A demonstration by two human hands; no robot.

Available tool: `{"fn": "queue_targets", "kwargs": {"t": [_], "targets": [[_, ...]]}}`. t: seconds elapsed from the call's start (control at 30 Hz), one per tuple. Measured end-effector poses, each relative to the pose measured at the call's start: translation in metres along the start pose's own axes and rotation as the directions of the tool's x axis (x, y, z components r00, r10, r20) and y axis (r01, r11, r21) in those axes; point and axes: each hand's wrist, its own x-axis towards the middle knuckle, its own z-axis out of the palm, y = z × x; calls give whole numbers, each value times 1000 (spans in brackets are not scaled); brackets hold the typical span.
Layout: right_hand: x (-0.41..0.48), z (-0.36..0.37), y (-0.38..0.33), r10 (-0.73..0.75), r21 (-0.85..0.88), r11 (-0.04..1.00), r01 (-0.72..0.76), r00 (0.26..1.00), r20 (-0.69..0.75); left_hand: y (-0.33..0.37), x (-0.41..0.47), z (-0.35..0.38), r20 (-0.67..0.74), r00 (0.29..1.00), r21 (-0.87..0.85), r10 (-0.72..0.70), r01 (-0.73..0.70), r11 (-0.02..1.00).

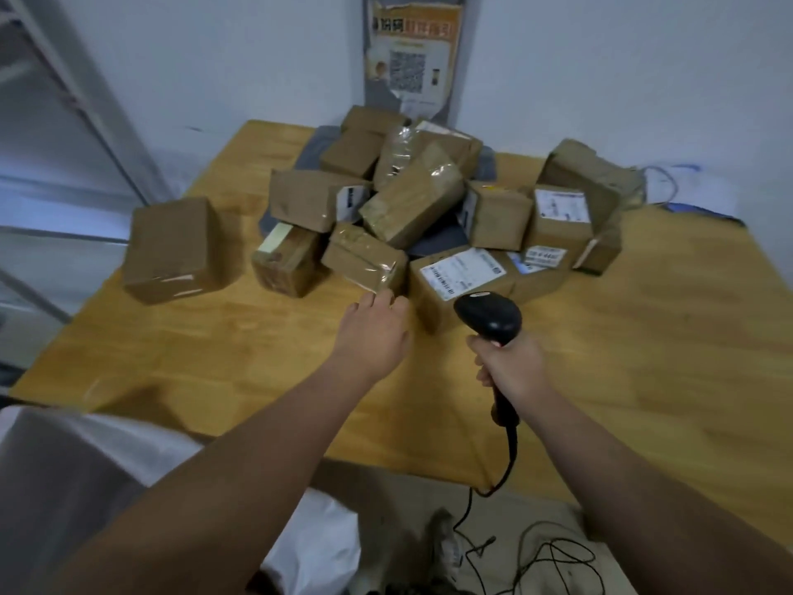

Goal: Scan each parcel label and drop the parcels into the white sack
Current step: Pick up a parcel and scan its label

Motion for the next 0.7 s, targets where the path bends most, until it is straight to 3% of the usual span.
{"fn": "queue_targets", "kwargs": {"t": [0.17,0.43,0.57,0.7], "targets": [[34,-34,4,37,19,999,-36,998,-41,33,64,10,91,995,30,29,-32,999],[75,-63,5,32,-45,999,-32,999,10,46,123,36,335,940,51,-65,51,997],[79,-68,1,-5,-76,997,11,997,81,33,106,38,366,922,44,126,-153,987],[82,-67,-4,-70,-116,989,92,982,178,19,76,37,400,849,5,345,-378,926]]}}
